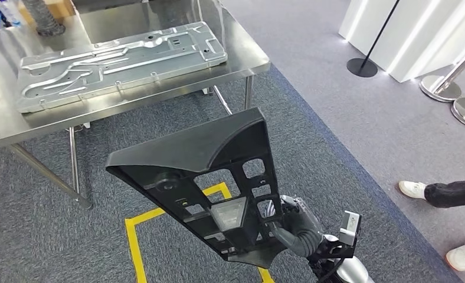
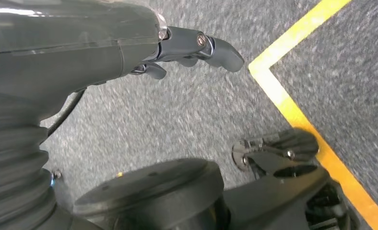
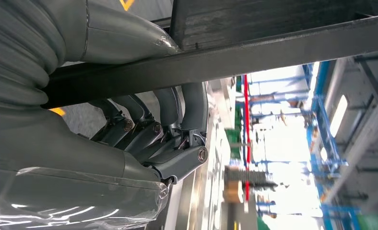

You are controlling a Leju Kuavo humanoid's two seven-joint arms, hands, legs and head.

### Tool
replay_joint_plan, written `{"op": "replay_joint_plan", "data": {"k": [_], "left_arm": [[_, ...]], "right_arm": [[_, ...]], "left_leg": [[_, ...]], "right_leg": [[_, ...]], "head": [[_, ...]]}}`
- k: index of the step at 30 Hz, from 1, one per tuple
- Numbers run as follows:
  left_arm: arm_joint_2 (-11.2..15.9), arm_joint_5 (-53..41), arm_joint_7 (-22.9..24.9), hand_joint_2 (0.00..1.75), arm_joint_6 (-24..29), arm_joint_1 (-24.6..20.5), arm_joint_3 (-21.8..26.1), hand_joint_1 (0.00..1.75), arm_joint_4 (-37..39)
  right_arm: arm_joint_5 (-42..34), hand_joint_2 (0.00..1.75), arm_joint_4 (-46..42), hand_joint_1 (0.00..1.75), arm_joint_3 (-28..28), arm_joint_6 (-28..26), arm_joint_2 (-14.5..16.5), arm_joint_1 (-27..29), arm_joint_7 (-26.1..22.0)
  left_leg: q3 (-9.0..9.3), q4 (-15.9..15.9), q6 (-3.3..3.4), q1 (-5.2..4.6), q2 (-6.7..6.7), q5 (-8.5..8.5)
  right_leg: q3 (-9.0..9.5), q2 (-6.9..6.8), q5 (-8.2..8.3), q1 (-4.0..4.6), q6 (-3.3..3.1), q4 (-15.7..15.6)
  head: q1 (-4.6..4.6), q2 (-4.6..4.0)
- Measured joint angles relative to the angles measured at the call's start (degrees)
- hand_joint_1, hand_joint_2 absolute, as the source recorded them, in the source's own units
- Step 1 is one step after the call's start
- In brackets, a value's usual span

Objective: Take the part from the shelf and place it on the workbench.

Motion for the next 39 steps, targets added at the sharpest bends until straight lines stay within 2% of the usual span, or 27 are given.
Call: {"op": "replay_joint_plan", "data": {"k": [2,3,4,5,7,8,9,11,12,14,16,17,18,19,20,22,24,26,28,30,32,33,34,35,37,38,39], "left_arm": [[-0.1,0.1,0.0,1.75,0.0,0.0,0.0,0.0,0.0],[-0.1,0.1,0.0,1.75,0.1,0.1,0.0,0.0,0.0],[-0.1,0.1,0.0,1.75,0.1,0.1,0.1,0.0,0.0],[-0.2,0.2,0.0,1.75,0.1,0.1,0.1,0.0,0.0],[-0.2,0.1,-0.1,1.75,0.1,0.0,0.1,0.0,0.0],[-0.2,0.1,-0.1,1.75,0.1,-0.1,0.1,0.0,0.0],[-0.3,0.1,-0.1,1.75,0.0,-0.1,0.1,0.0,0.0],[-0.3,0.1,-0.2,1.75,0.0,-0.1,0.1,0.0,0.0],[-0.3,0.1,-0.2,1.75,0.1,-0.1,0.1,0.0,0.0],[-0.2,0.1,-0.2,1.75,0.1,-0.1,0.1,0.0,0.0],[-0.2,0.1,-0.2,1.75,0.1,-0.4,0.2,0.0,0.0],[-0.2,0.1,-0.2,1.75,0.1,-0.6,0.2,0.0,0.0],[-0.1,0.1,-0.3,1.75,0.1,-0.8,0.2,0.0,0.0],[-0.1,0.1,-0.3,1.75,0.1,-0.9,0.3,0.0,0.0],[-0.1,0.1,-0.2,1.75,0.1,-0.8,0.3,0.0,0.0],[-0.1,0.1,-0.2,1.75,0.1,-0.5,0.3,0.0,0.0],[0.0,0.0,-0.2,1.75,0.2,-0.1,0.3,0.0,0.0],[0.0,0.0,-0.3,1.75,0.2,0.2,0.3,0.0,0.0],[0.0,0.1,-0.3,1.75,0.2,0.2,0.3,0.0,0.0],[0.0,0.1,-0.3,1.75,0.3,0.1,0.3,0.0,0.0],[0.0,0.1,-0.3,1.75,0.3,0.0,0.3,0.0,0.0],[0.0,0.1,-0.3,1.75,0.3,0.0,0.3,0.0,0.0],[0.0,0.1,-0.3,1.75,0.3,0.0,0.3,0.0,0.0],[0.0,0.1,-0.4,1.75,0.4,0.0,0.3,0.0,0.0],[0.0,0.0,-0.6,1.75,0.6,0.1,0.3,0.0,0.0],[0.0,-0.1,-0.7,1.75,0.7,0.1,0.3,0.0,0.0],[0.0,-0.2,-0.9,1.75,0.7,0.1,0.3,0.0,0.0]], "right_arm": [[0.1,1.75,-0.1,1.75,0.1,0.1,0.1,0.1,0.3],[0.2,1.75,-0.1,1.75,0.2,0.2,0.1,0.2,0.4],[0.2,1.75,-0.1,1.75,0.3,0.3,0.1,0.2,0.5],[0.2,1.75,-0.1,1.75,0.3,0.3,0.1,0.1,0.5],[0.2,1.75,-0.2,1.75,0.5,0.4,0.1,-0.1,0.5],[0.2,1.75,-0.2,1.75,0.5,0.5,0.1,-0.2,0.5],[0.2,1.75,-0.2,1.75,0.5,0.5,0.1,-0.3,0.6],[0.2,1.75,-0.2,1.75,0.6,0.6,0.1,-0.7,0.6],[0.2,1.75,-0.2,1.75,0.6,0.6,0.0,-0.9,0.6],[0.1,1.75,-0.2,1.75,0.6,0.6,-0.2,-1.2,0.5],[0.1,1.75,-0.2,1.75,0.6,0.6,-0.3,-1.2,0.5],[0.1,1.75,-0.2,1.75,0.6,0.6,-0.3,-1.2,0.6],[0.1,1.75,-0.2,1.75,0.6,0.6,-0.3,-1.2,0.6],[0.1,1.75,-0.2,1.75,0.7,0.6,-0.3,-1.2,0.6],[0.1,1.75,-0.2,1.75,0.7,0.6,-0.3,-1.2,0.6],[0.1,1.75,-0.2,1.75,0.7,0.6,-0.3,-1.3,0.5],[0.3,1.75,-0.2,1.75,0.8,0.3,-0.3,-1.5,0.4],[0.7,1.75,-0.2,1.75,0.8,-0.2,-0.3,-1.8,0.3],[1.0,1.75,-0.2,1.75,0.8,-0.5,-0.3,-2.1,0.3],[1.1,1.75,-0.1,1.75,0.9,-0.5,-0.2,-2.1,0.1],[1.1,1.75,0.0,1.75,0.9,-0.7,-0.2,-2.0,0.1],[1.2,1.75,0.2,1.75,0.9,-0.7,-0.2,-2.0,0.1],[1.3,1.75,0.4,1.75,0.9,-0.8,-0.2,-2.0,0.1],[1.6,1.75,0.6,1.75,0.9,-0.9,-0.2,-2.1,0.1],[2.6,1.75,0.9,1.75,0.9,-1.1,-0.2,-2.4,0.1],[3.1,1.75,1.0,1.75,0.9,-1.2,-0.2,-2.7,0.1],[3.6,1.75,1.2,1.75,0.9,-1.2,-0.2,-3.0,0.1]], "left_leg": [[-0.19,0.0,0.14,0.02,-1.15,0.1],[-0.24,0.1,0.12,0.05,-1.82,0.1],[-0.26,0.3,0.04,0.1,-2.53,0.07],[-0.24,0.5,-0.11,0.18,-3.24,-0.01],[-0.41,1.1,-0.61,0.28,-4.47,-0.3],[-0.64,1.3,-0.94,0.3,-4.99,-0.39],[-0.92,1.4,-1.28,0.36,-5.43,-0.39],[-1.3,1.3,-2.05,0.53,-6.27,-0.24],[-1.4,1.5,-2.4,0.58,-6.05,-0.38],[-2.62,4.4,-3.07,0.52,-4.09,-2.18],[-5.84,11.3,-3.63,0.59,-1.9,-5.77],[-7.56,14.9,-3.86,0.66,-1.53,-7.23],[-8.55,17.0,-4.03,0.73,-1.33,-7.71],[-8.46,17.1,-4.14,0.81,-1.17,-7.08],[-7.21,14.8,-4.17,0.9,-0.87,-5.47],[-2.96,7.0,-4.0,0.93,0.25,-1.97],[-0.62,2.1,-3.23,0.71,0.98,-0.84],[-0.64,1.3,-2.23,0.41,0.77,-1.02],[-0.46,0.9,-1.4,0.48,0.42,-0.84],[-0.2,0.5,-0.7,0.62,0.16,-0.65],[-0.19,0.5,-0.33,0.42,-0.21,-0.75],[-0.13,0.5,-0.2,0.29,-0.47,-0.88],[-0.01,0.5,-0.11,0.2,-0.73,-1.02],[0.21,0.5,-0.05,0.14,-1.03,-1.29],[0.81,0.6,-0.15,0.06,-1.44,-1.89],[1.03,0.6,-0.36,-0.03,-1.58,-2.32],[1.18,0.7,-0.65,-0.07,-1.63,-2.64]], "right_leg": [[-3.31,0.86,-2.83,-0.42,0.48,6.9],[-4.09,0.92,-2.83,-0.63,0.72,8.4],[-3.83,0.95,-1.71,-0.85,0.93,7.8],[-2.51,1.14,0.29,-1.11,1.1,4.9],[1.01,2.89,3.56,-1.57,1.24,-2.7],[2.14,3.76,4.21,-1.64,1.16,-5.2],[2.6,4.39,4.17,-1.59,0.96,-6.3],[2.71,3.92,4.09,-1.41,0.25,-6.6],[2.89,3.36,4.2,-1.42,-0.18,-6.9],[3.33,2.09,4.4,-1.56,-1.01,-7.6],[3.52,0.66,4.31,-1.34,-1.47,-7.7],[3.54,-0.1,4.23,-1.24,-1.54,-7.7],[3.59,-0.89,4.14,-1.19,-1.54,-7.7],[3.7,-1.62,4.03,-1.17,-1.48,-7.7],[3.88,-2.22,3.89,-1.17,-1.35,-7.7],[4.32,-3.06,3.51,-1.1,-0.87,-7.6],[4.42,-3.5,3.31,-0.89,-0.19,-7.5],[4.4,-3.91,3.39,-0.81,0.48,-7.6],[4.24,-3.06,2.77,-1.01,1.03,-7.0],[2.04,-0.79,0.08,-1.18,1.21,-2.4],[-2.15,0.66,-3.06,-1.17,1.14,5.5],[-3.76,0.87,-3.49,-1.15,1.1,8.3],[-4.43,0.92,-2.76,-1.1,1.0,9.0],[-3.95,0.92,-0.96,-1.03,0.83,7.3],[-0.69,0.91,3.28,-0.77,0.22,-0.1],[0.96,0.89,4.24,-0.58,-0.1,-3.7],[2.1,0.86,4.37,-0.37,-0.44,-6.0]], "head": [[-0.01,0.0],[-0.01,0.0],[-0.01,0.0],[0.0,0.0],[0.01,0.0],[0.01,0.0],[0.0,0.0],[-0.01,0.0],[-0.01,0.0],[-0.01,0.0],[-0.01,0.0],[-0.01,0.0],[-0.01,0.0],[-0.01,0.0],[-0.01,0.0],[-0.01,0.0],[-0.01,0.0],[-0.01,0.0],[-0.01,0.0],[0.0,0.0],[0.0,0.0],[-0.01,0.0],[-0.01,0.0],[-0.01,0.0],[0.0,0.0],[0.01,0.0],[0.01,0.0]]}}
